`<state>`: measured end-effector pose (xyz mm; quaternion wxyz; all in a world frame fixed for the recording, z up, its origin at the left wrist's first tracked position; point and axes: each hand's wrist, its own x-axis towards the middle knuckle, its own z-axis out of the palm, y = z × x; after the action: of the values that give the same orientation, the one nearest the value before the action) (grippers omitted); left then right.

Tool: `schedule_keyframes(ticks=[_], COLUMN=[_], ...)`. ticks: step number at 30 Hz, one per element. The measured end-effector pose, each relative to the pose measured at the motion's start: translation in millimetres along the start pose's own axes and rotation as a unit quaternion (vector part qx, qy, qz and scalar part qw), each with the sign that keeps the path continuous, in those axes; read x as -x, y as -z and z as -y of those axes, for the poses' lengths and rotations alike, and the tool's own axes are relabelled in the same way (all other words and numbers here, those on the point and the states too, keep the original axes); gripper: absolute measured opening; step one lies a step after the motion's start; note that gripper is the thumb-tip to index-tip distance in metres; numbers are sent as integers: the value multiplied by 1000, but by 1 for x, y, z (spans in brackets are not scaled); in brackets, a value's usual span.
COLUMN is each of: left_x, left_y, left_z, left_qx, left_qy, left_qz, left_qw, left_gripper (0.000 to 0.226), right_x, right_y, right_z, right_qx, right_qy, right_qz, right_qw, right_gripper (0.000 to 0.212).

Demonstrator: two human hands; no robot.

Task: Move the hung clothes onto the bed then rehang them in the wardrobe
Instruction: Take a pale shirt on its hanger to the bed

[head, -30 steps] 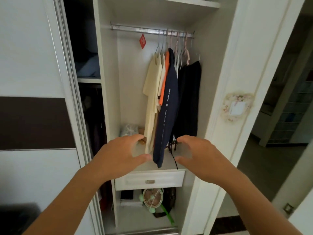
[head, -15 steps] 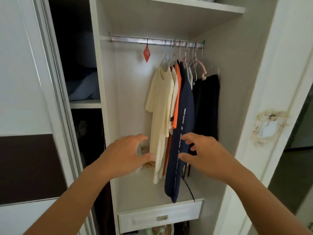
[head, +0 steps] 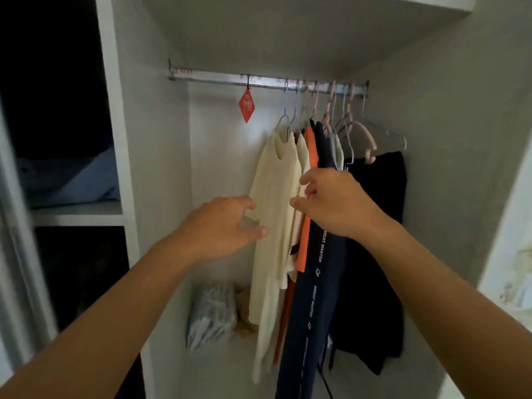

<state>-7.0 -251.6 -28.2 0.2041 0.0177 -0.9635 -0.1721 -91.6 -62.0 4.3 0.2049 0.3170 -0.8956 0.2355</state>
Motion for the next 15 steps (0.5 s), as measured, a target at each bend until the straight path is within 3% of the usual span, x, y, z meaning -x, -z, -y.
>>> schedule_keyframes(ticks=[5,9,10,12,15], left_x=[-66,-101,-107,-116,-128], left_y=[3,6,5,3,-1], left_z=[8,15,16,19,26], left_qx=[21,27,29,32,29], left_qy=[-1,-2,-5,-11,-16], left_qz=[-14,-35,-38,-39,-29], left_qw=[1000,999,999,999,999], left_gripper=[59,60,59,59,59], right_x=[-76,-122,-132,-148,-167], right_y=[-4,-17,-19,-22,-21], right_z=[-11,-10,-9,-6,0], right_qx=[30,59,74,122,192], right_qy=[15,16,10,-8,-29], right_qz=[-27,-81,-90,-97,-82], right_qw=[999,995,993,988,978], right_gripper=[48,26,16,22,10])
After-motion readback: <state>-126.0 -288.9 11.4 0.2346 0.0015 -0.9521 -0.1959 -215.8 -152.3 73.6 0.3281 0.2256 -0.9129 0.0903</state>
